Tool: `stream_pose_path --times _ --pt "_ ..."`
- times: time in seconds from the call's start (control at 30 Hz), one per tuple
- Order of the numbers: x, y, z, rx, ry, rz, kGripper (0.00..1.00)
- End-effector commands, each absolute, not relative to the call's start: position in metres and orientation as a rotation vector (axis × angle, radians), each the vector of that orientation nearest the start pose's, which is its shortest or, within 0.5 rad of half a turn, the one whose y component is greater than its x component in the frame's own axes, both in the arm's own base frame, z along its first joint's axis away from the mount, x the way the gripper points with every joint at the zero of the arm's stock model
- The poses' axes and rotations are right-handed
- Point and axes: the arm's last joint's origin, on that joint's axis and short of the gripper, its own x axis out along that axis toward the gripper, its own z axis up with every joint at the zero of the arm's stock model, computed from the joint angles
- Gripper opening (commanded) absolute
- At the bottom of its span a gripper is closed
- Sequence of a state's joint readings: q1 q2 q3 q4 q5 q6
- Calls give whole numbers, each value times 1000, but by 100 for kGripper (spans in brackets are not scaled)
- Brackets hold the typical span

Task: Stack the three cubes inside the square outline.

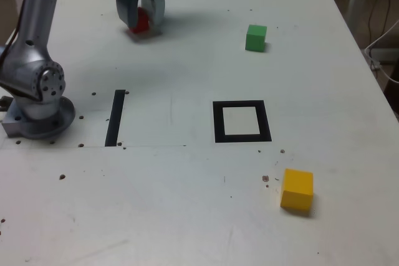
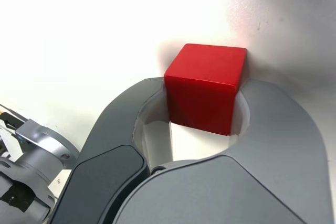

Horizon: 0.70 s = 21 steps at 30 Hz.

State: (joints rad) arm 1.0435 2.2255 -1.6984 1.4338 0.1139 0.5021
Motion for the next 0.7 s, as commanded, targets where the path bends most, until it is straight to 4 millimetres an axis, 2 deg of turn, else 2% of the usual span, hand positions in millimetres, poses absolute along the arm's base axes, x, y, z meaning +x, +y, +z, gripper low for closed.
stream_pose_path --times 0.0,0.2,0.33,0.5,0.67 --pt "189 333 210 -576 1896 249 29" --pt "191 328 214 -546 1902 238 29" --pt "196 315 224 -504 1901 231 29" --pt "210 284 242 -423 1896 201 29" --pt "225 244 255 -344 1897 164 29"
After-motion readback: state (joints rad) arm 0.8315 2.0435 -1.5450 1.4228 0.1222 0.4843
